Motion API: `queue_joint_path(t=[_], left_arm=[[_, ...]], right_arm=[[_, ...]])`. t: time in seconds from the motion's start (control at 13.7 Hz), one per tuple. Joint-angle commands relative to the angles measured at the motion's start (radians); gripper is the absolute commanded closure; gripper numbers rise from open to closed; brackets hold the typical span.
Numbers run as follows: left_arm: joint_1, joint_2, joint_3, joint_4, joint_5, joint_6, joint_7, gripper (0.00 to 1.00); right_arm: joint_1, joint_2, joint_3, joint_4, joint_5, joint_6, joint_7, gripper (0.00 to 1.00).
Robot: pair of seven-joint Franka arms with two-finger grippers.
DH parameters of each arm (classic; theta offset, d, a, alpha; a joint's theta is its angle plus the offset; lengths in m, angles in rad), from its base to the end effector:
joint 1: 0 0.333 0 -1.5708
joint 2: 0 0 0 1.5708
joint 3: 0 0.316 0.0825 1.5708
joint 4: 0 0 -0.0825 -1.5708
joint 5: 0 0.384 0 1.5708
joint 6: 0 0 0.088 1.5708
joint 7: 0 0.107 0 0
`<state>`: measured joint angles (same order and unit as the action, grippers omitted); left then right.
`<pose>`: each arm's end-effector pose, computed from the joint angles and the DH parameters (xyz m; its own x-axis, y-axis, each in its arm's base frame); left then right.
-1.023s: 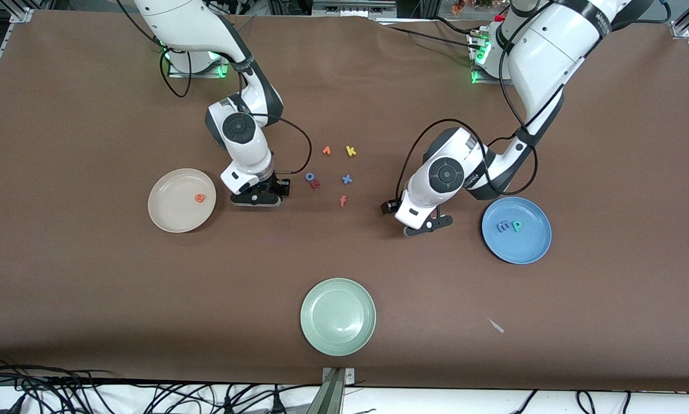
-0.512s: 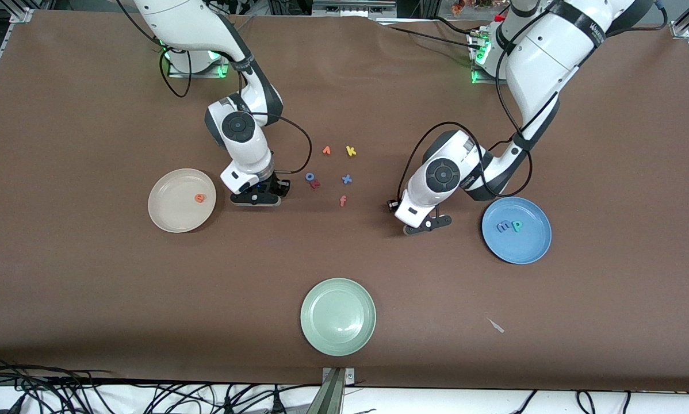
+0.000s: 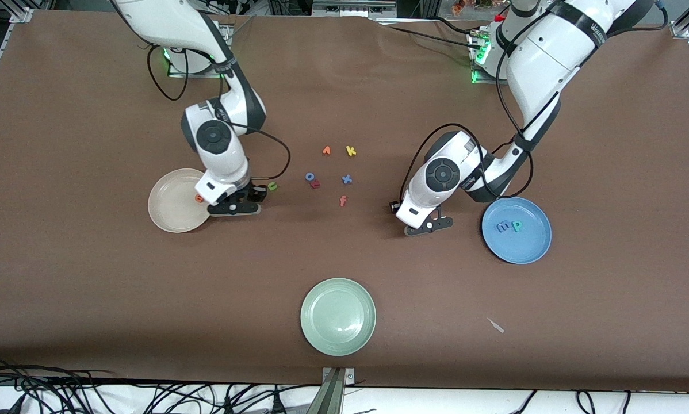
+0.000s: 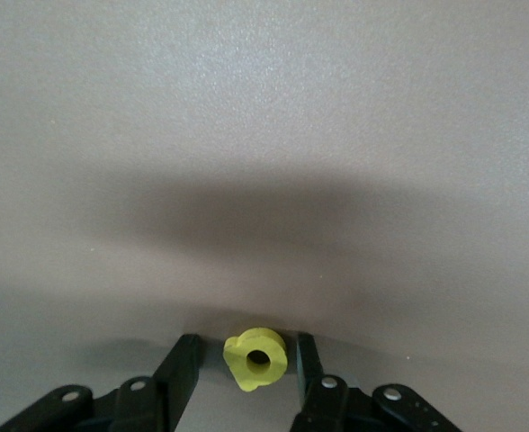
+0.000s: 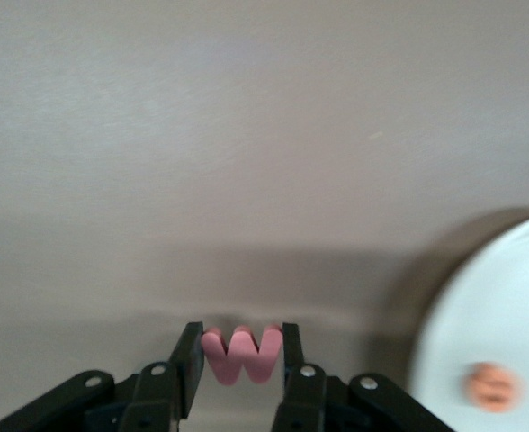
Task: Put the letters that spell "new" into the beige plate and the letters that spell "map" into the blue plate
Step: 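Drop the pink w on the beige plate while the left gripper places the d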
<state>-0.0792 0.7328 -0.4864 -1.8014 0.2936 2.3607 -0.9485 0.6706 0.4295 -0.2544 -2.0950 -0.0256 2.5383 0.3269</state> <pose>0.5533 -0.3251 0.1701 0.9574 0.2525 -0.1401 0.2585 -0.9657 0.0261 0.5363 0.2389 0.2225 0.9888 0.1364 0.0607 0.1295 -0.9859 0.1058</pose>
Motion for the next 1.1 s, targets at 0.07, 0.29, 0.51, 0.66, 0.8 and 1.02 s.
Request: queue_joint_path(t=[0.07, 0.29, 0.51, 0.66, 0.8, 1.02], left_arm=[[-0.002, 0.002, 0.006, 0.002, 0.041, 0.015, -0.016, 0.76], [0.007, -0.01, 0.005, 0.004, 0.041, 0.0, -0.009, 0.83], [0.015, -0.064, 0.003, 0.011, 0.042, -0.087, 0.02, 0.83], [0.042, -0.113, 0.005, 0.013, 0.042, -0.174, 0.11, 0.83], [0.09, -0.157, 0.003, 0.016, 0.042, -0.243, 0.238, 0.83], [0.172, -0.196, 0.003, 0.033, 0.041, -0.339, 0.437, 0.83]], right_arm=[[-0.003, -0.139, -0.127, -0.037, -0.002, -0.162, -0.288, 0.69], [-0.003, -0.247, -0.229, -0.185, 0.012, -0.149, -0.434, 0.69], [-0.003, -0.314, -0.263, -0.351, 0.012, -0.015, -0.453, 0.65], [-0.002, -0.302, -0.261, -0.349, 0.013, 0.004, -0.437, 0.46], [0.007, -0.285, -0.243, -0.33, 0.015, 0.016, -0.387, 0.41], [0.009, -0.246, -0.126, -0.269, 0.015, 0.016, -0.188, 0.39]])
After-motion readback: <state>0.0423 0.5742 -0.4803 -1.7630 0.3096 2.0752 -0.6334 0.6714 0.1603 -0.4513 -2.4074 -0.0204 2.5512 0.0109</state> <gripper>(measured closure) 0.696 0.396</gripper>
